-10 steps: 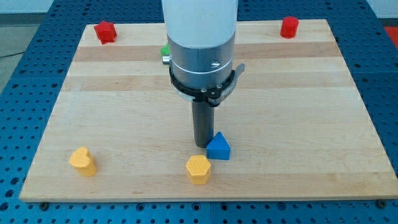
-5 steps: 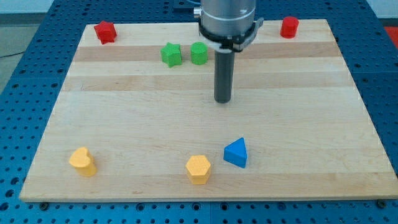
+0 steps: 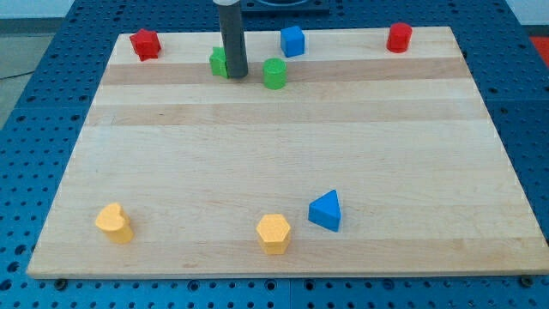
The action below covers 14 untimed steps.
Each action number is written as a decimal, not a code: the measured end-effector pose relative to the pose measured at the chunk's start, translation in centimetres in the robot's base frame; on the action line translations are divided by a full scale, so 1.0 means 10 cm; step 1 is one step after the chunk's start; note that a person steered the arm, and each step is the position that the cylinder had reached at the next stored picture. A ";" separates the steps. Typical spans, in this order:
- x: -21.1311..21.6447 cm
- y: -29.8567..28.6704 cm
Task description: Move green star towards bottom right
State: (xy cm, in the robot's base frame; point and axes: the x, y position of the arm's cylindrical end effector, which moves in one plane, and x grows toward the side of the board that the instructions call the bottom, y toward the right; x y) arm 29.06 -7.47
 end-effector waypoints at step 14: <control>-0.15 0.71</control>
State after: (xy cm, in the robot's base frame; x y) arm 27.56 -0.35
